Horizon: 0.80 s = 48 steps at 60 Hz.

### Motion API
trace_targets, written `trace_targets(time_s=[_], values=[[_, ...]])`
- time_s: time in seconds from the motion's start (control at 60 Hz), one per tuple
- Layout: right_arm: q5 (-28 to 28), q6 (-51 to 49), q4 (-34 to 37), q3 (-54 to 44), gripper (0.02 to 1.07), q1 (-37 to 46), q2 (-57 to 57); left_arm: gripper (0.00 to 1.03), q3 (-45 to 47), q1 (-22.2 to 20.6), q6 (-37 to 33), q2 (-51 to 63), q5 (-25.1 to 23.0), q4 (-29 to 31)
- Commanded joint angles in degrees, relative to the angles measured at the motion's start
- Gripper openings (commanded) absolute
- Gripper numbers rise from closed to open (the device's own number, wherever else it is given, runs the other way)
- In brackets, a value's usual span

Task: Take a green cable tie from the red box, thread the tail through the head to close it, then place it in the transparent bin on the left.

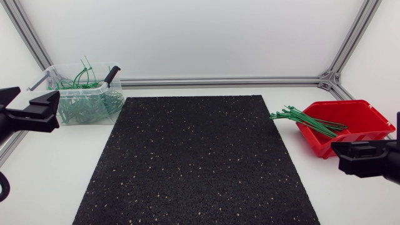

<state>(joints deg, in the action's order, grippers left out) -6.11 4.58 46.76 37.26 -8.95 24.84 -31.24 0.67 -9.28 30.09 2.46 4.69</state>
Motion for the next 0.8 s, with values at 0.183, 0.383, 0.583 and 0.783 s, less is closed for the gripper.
trace_targets(time_s=[0.183,0.383,0.583,0.783], values=[[0.0,-1.4,-5.5,-4.7,0.68,4.2,-6.3,0.99,9.5,-0.2,3.2,-9.3,-0.4,-1.2],[0.0,-2.1,-12.0,-7.5,0.67,4.0,-8.3,0.99,15.5,-0.3,4.9,-15.1,-1.0,-2.2],[0.0,-4.5,-20.4,-16.0,0.67,4.8,-13.7,0.99,21.6,-0.5,6.6,-20.9,-1.5,-3.1],[1.3,-4.5,-26.4,-20.8,0.67,5.8,-16.2,0.99,27.5,-0.6,8.2,-26.5,-2.1,-4.1]])
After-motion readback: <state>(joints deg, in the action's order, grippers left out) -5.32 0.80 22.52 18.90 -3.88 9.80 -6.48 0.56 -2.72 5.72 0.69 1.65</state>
